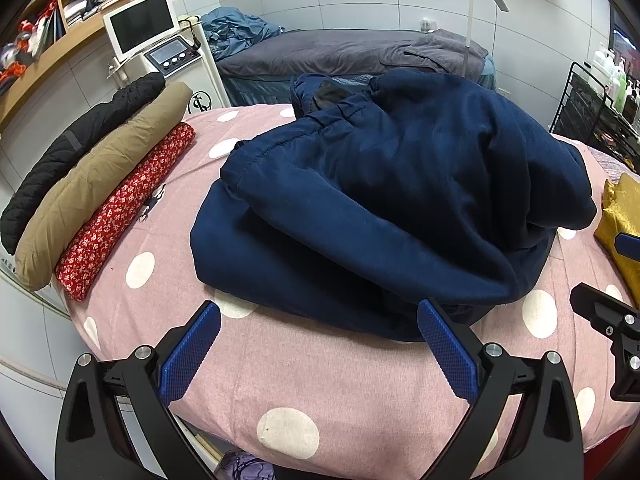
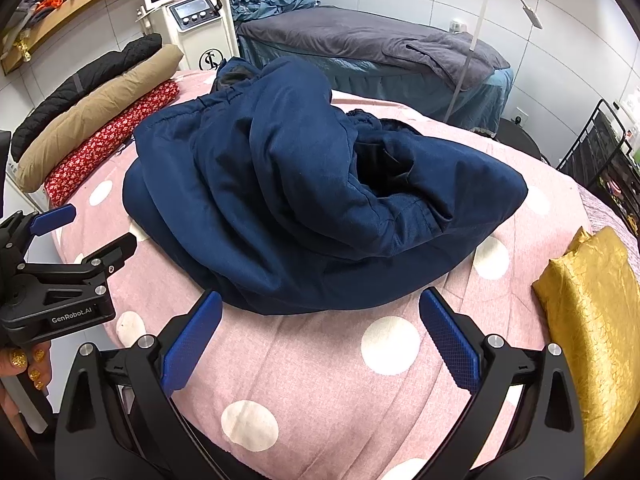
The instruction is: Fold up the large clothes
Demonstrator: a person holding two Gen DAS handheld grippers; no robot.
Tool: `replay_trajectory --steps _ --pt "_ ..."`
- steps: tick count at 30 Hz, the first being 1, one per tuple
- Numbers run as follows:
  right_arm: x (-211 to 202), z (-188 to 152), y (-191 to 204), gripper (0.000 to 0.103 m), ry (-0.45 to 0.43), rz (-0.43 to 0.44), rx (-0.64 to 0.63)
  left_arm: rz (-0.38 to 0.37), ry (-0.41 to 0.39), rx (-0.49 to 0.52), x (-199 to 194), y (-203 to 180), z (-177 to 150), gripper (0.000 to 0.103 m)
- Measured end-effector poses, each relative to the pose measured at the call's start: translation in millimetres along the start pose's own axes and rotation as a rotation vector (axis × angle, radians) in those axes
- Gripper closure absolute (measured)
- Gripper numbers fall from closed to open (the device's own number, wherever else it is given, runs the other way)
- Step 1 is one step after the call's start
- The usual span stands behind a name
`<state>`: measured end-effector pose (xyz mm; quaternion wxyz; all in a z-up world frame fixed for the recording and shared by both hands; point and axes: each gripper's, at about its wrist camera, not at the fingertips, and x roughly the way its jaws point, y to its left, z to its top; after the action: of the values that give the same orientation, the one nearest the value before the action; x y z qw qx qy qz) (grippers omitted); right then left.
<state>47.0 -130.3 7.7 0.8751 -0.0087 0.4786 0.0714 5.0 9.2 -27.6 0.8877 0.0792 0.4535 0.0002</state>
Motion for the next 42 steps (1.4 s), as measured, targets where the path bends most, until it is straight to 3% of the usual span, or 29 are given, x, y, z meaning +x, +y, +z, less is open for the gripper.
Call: replay_trajectory --steps 42 --pt "6.1 -1.3 -0.1 0.006 0.019 -0.006 -0.005 -0.003 0.008 -0.003 7.1 0.5 -5.8 0.006"
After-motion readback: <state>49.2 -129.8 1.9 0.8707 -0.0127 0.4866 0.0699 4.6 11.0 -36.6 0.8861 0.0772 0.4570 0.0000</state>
